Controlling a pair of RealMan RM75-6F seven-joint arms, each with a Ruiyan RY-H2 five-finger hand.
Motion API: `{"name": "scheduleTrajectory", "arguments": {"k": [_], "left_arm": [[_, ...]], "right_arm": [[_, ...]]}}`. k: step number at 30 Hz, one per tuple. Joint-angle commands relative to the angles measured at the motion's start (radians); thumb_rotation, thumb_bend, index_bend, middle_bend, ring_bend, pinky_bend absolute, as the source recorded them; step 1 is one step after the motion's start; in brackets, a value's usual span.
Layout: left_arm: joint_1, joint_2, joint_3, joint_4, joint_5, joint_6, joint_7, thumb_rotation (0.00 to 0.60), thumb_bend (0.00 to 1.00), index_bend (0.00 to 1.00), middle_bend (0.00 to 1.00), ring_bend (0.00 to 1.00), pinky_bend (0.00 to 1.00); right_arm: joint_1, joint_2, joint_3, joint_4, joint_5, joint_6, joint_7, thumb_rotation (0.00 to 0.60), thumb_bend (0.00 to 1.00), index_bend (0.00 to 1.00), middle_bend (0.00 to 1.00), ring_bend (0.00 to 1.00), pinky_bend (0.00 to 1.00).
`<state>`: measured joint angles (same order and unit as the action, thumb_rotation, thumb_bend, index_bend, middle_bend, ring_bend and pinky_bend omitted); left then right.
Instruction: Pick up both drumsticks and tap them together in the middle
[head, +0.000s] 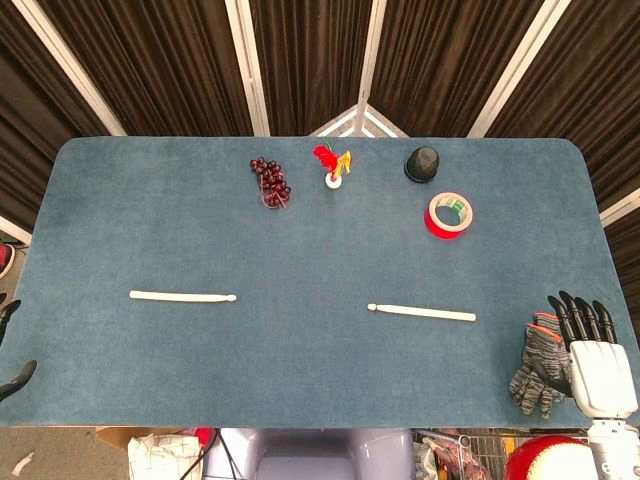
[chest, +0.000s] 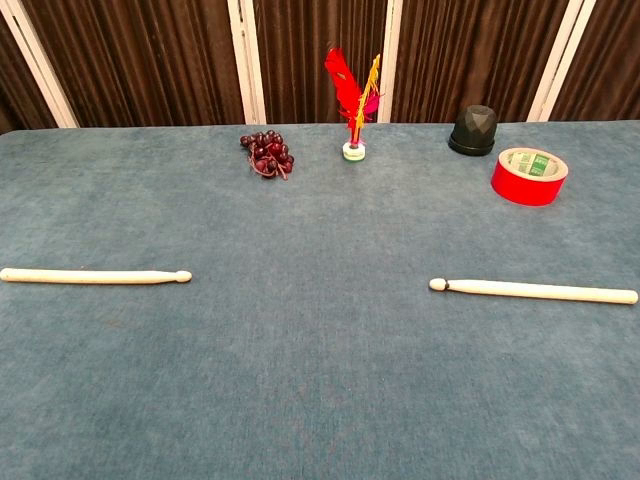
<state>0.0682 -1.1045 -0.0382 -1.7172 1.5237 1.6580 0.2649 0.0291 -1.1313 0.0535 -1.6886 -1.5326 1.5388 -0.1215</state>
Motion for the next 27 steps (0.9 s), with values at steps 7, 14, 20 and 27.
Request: {"name": "scheduleTrajectory", "arguments": {"k": [7, 14, 20, 27], "left_arm": [[0.0, -0.002, 0.0, 0.005, -0.001, -0.002, -0.004, 0.6, 0.31, 0.11, 0.11, 0.0, 0.0], [-0.001, -0.003, -0.003, 0.011, -0.003, 0.001, -0.009, 0.6, 0.31, 0.11, 0.13, 0.0, 0.0], [-0.008, -0.008, -0.003, 0.015, -0.006, -0.011, 0.0, 0.6, 0.31, 0.11, 0.12, 0.0, 0.0], [-0.014, -0.007, -0.007, 0.013, -0.012, -0.02, -0.003, 0.6, 0.28, 0.13, 0.13, 0.0, 0.0]], "right_arm": [[0.003, -0.003, 0.001, -0.005, 0.009, -0.011, 0.006, 0.6, 0.26, 0.11, 0.08, 0.08, 0.0], [0.006, -0.006, 0.0, -0.013, 0.01, -0.018, 0.046, 0.6, 0.26, 0.14, 0.1, 0.08, 0.0], [0.003, -0.01, 0.006, -0.012, 0.015, -0.012, 0.08, 0.6, 0.26, 0.16, 0.12, 0.08, 0.0], [0.002, -0.015, 0.007, -0.006, 0.013, -0.007, 0.092, 0.6, 0.26, 0.16, 0.12, 0.08, 0.0]]}}
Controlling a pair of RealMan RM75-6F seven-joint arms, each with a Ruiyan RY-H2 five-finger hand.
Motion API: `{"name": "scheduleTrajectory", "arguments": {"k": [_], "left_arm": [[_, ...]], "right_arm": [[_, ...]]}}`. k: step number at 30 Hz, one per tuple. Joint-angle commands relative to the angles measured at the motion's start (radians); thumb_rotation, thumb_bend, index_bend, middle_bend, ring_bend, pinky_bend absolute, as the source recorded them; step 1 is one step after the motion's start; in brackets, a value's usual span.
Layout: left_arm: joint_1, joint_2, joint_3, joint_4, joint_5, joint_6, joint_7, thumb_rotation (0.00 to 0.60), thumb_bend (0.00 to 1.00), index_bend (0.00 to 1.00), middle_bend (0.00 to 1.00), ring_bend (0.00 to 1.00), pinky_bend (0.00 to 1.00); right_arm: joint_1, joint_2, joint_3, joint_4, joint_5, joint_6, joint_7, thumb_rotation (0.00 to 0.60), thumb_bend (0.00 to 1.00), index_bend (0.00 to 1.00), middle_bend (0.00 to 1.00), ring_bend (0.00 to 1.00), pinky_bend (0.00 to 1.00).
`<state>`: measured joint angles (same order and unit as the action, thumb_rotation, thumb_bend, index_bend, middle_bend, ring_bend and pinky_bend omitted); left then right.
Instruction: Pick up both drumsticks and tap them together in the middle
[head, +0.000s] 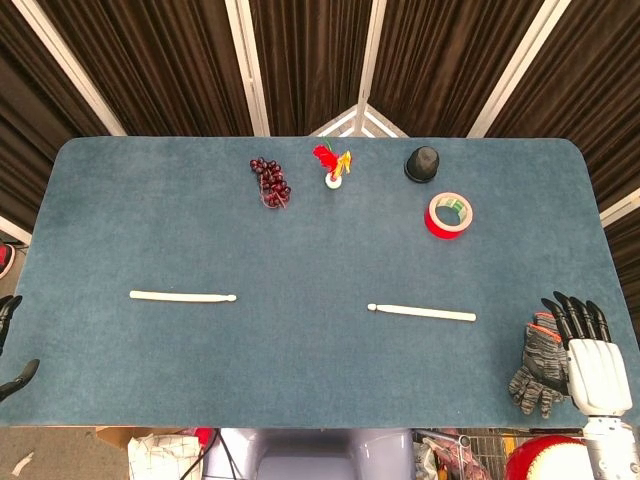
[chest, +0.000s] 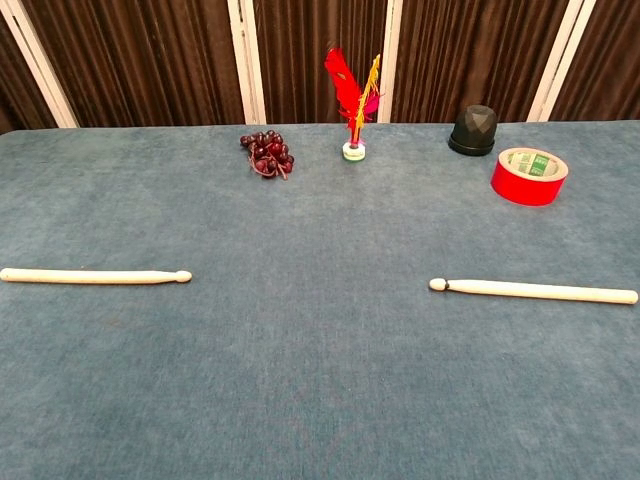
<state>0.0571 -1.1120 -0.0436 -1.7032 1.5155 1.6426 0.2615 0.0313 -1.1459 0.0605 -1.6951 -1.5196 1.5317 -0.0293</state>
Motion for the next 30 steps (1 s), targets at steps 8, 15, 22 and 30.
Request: {"name": "scheduleTrajectory", "arguments": {"k": [8, 15, 22, 30], "left_arm": [[-0.105, 0.016, -0.039, -0.014, -0.046, -0.157, 0.039, 0.6, 0.28, 0.18, 0.21, 0.0, 0.0], [-0.229, 0.013, -0.084, -0.048, -0.12, -0.324, 0.13, 0.6, 0.28, 0.24, 0.27, 0.0, 0.0], [-0.347, -0.051, -0.142, -0.039, -0.312, -0.494, 0.191, 0.6, 0.32, 0.33, 0.29, 0.0, 0.0], [-0.455, -0.14, -0.173, 0.01, -0.511, -0.548, 0.364, 0.6, 0.34, 0.37, 0.31, 0.0, 0.0]], "right_arm": [[0.007, -0.006, -0.005, 0.0, 0.001, -0.018, -0.017, 0.6, 0.26, 0.16, 0.12, 0.08, 0.0], [0.007, -0.003, 0.0, -0.001, 0.012, -0.02, -0.02, 0.6, 0.26, 0.16, 0.12, 0.08, 0.0], [0.007, -0.004, 0.0, 0.009, 0.018, -0.024, -0.01, 0.6, 0.26, 0.16, 0.12, 0.08, 0.0], [0.01, -0.008, 0.003, 0.018, 0.031, -0.034, -0.009, 0.6, 0.26, 0.16, 0.12, 0.08, 0.0]]}}
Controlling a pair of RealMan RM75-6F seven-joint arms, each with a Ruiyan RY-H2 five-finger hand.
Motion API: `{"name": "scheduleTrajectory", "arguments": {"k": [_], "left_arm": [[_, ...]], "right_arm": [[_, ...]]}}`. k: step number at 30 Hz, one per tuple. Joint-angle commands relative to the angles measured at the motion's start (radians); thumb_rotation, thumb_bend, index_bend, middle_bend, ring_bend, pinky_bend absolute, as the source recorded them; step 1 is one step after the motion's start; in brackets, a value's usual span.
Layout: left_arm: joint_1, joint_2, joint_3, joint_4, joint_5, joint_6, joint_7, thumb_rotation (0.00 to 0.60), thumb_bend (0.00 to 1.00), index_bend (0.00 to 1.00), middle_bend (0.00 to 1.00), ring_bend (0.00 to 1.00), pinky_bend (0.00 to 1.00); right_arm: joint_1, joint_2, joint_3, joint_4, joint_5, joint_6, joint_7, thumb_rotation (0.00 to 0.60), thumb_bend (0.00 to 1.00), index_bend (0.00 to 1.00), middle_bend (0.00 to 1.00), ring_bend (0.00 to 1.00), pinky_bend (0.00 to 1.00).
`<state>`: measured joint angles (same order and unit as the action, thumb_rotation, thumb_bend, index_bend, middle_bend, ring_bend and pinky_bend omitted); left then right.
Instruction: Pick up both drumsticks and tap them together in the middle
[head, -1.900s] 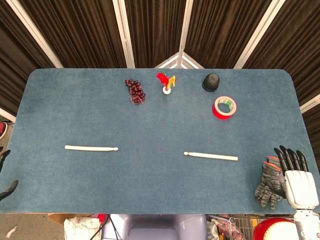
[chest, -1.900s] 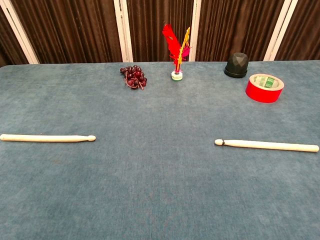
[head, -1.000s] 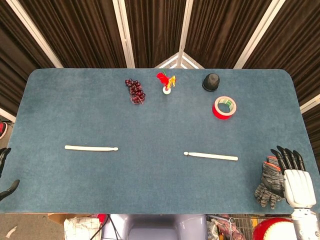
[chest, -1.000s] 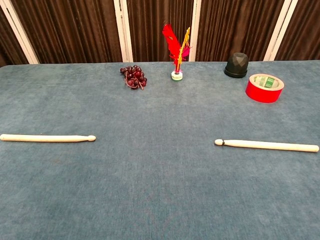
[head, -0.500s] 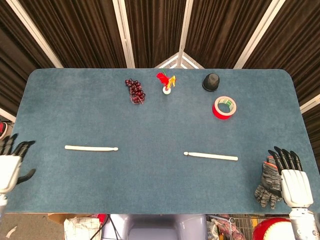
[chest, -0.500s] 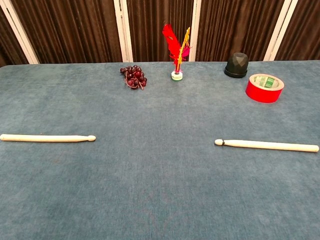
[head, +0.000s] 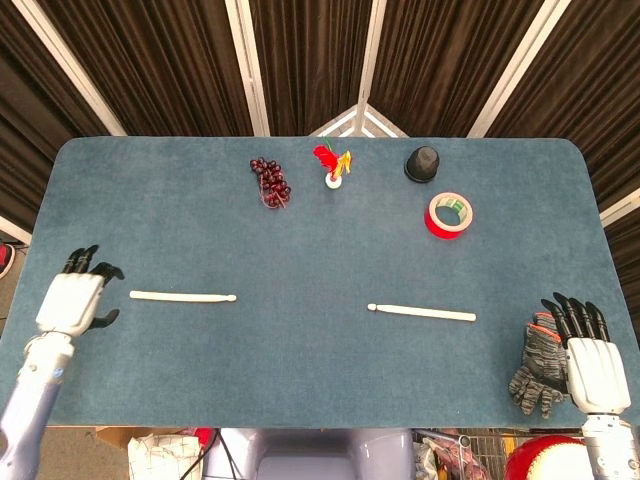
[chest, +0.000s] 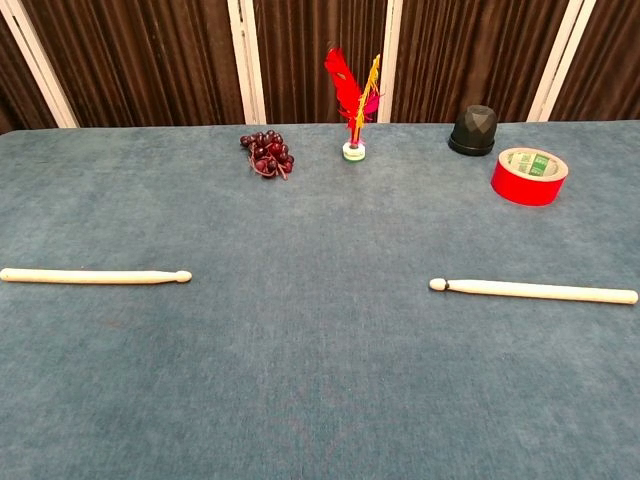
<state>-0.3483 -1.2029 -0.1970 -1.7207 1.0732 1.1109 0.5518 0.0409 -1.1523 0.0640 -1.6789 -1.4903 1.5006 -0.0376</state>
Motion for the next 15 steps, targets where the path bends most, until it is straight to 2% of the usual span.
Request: {"name": "scheduleTrajectory", "arguments": {"k": [1, 15], "left_arm": [[-0.062, -0.067, -0.021, 0.036, -0.093, -0.011, 0.098, 0.6, 0.35, 0.37, 0.31, 0.0, 0.0], [-0.174, -0.255, -0.001, 0.186, -0.265, -0.005, 0.236, 0.6, 0.36, 0.39, 0.37, 0.0, 0.0]], "right_arm": [[0.001, -0.003, -0.001, 0.004, 0.002, -0.004, -0.002, 0.6, 0.26, 0.16, 0.12, 0.08, 0.0], [0.007, -0.01, 0.002, 0.017, 0.017, -0.018, -0.006, 0.6, 0.26, 0.16, 0.12, 0.08, 0.0]]}}
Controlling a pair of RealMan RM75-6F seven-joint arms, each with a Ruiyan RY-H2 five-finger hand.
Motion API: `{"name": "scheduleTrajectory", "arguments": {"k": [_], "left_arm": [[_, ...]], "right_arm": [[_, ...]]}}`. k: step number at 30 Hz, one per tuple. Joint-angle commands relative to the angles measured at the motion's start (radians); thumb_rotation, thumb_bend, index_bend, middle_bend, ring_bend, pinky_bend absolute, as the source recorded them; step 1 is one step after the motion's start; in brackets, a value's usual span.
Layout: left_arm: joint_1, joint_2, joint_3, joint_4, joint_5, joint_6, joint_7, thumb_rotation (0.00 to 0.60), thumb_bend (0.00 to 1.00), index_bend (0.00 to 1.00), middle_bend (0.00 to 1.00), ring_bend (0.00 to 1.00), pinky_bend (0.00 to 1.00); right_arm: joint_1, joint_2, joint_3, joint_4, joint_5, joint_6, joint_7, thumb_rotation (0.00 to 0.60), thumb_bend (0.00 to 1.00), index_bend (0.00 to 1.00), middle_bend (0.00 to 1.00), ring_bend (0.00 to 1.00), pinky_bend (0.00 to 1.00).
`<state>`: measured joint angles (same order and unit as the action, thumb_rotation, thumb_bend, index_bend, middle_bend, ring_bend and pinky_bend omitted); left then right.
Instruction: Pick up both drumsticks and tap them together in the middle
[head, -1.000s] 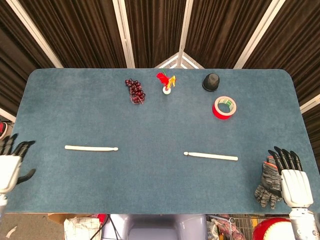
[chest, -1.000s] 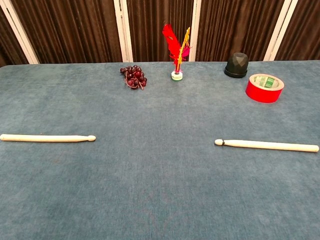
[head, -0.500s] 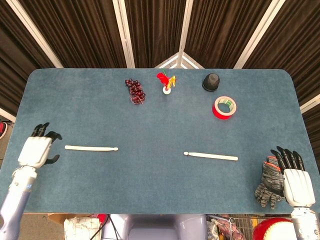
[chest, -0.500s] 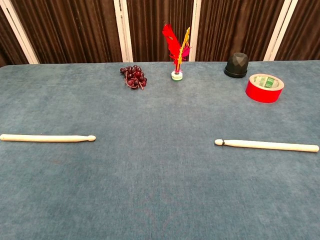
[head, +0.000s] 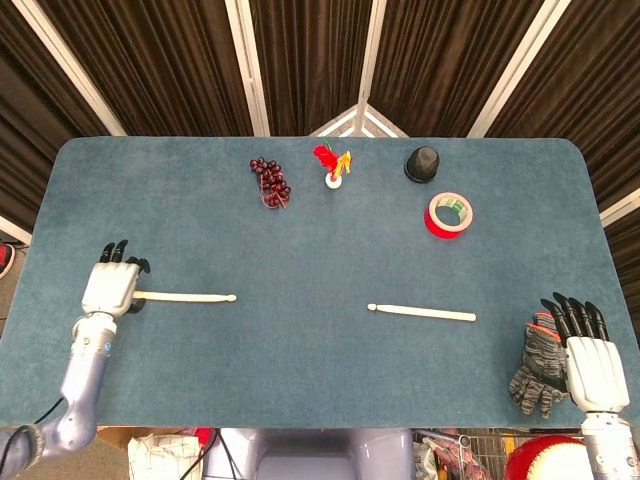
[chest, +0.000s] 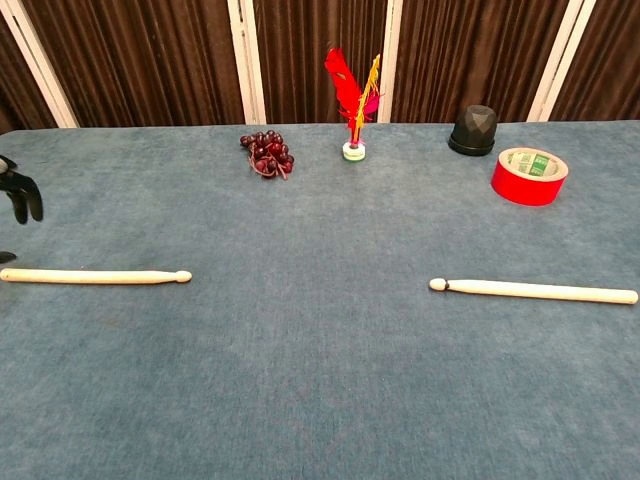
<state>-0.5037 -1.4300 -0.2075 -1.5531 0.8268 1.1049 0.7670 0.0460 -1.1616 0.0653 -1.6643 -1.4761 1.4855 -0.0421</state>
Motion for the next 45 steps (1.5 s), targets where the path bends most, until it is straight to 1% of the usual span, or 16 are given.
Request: {"name": "scheduleTrajectory", "arguments": {"k": [1, 7, 11, 16, 20, 29, 36, 45], "left_arm": [[-0.024, -0.038, 0.015, 0.025, -0.022, 0.004, 0.028, 0.6, 0.36, 0.4, 0.38, 0.0, 0.0], [-0.048, -0.091, 0.042, 0.079, -0.064, 0.017, 0.086, 0.6, 0.37, 0.41, 0.4, 0.0, 0.0], [-0.056, -0.119, 0.06, 0.116, -0.068, 0.023, 0.1, 0.6, 0.38, 0.42, 0.4, 0.0, 0.0], [-0.067, -0.147, 0.073, 0.157, -0.064, 0.024, 0.105, 0.6, 0.44, 0.43, 0.41, 0.0, 0.0], [-0.074, -0.164, 0.083, 0.177, -0.053, 0.019, 0.101, 0.6, 0.46, 0.44, 0.41, 0.0, 0.0], [-0.083, -0.184, 0.097, 0.18, -0.039, 0.023, 0.106, 0.6, 0.48, 0.46, 0.43, 0.0, 0.0], [-0.084, -0.189, 0.106, 0.169, -0.025, 0.04, 0.11, 0.6, 0.48, 0.49, 0.46, 0.0, 0.0], [-0.084, -0.19, 0.11, 0.168, -0.051, 0.058, 0.145, 0.6, 0.48, 0.5, 0.48, 0.0, 0.0]], "right_arm": [[0.002, 0.0, 0.001, 0.002, 0.004, -0.004, -0.001, 0.6, 0.26, 0.16, 0.12, 0.08, 0.0], [0.003, -0.001, 0.003, 0.005, 0.012, -0.009, 0.0, 0.6, 0.26, 0.16, 0.12, 0.08, 0.0], [0.003, -0.001, 0.004, 0.007, 0.013, -0.008, 0.004, 0.6, 0.26, 0.16, 0.12, 0.08, 0.0], [0.004, -0.001, 0.002, 0.009, 0.01, -0.009, 0.007, 0.6, 0.26, 0.16, 0.12, 0.08, 0.0], [0.004, -0.002, 0.002, 0.009, 0.009, -0.009, 0.005, 0.6, 0.26, 0.16, 0.12, 0.08, 0.0], [0.004, -0.002, 0.002, 0.01, 0.01, -0.008, 0.006, 0.6, 0.26, 0.16, 0.12, 0.08, 0.0], [0.006, -0.004, 0.002, 0.01, 0.008, -0.009, 0.004, 0.6, 0.26, 0.16, 0.12, 0.08, 0.0], [0.007, -0.006, 0.003, 0.01, 0.01, -0.009, 0.004, 0.6, 0.26, 0.16, 0.12, 0.08, 0.0]]}}
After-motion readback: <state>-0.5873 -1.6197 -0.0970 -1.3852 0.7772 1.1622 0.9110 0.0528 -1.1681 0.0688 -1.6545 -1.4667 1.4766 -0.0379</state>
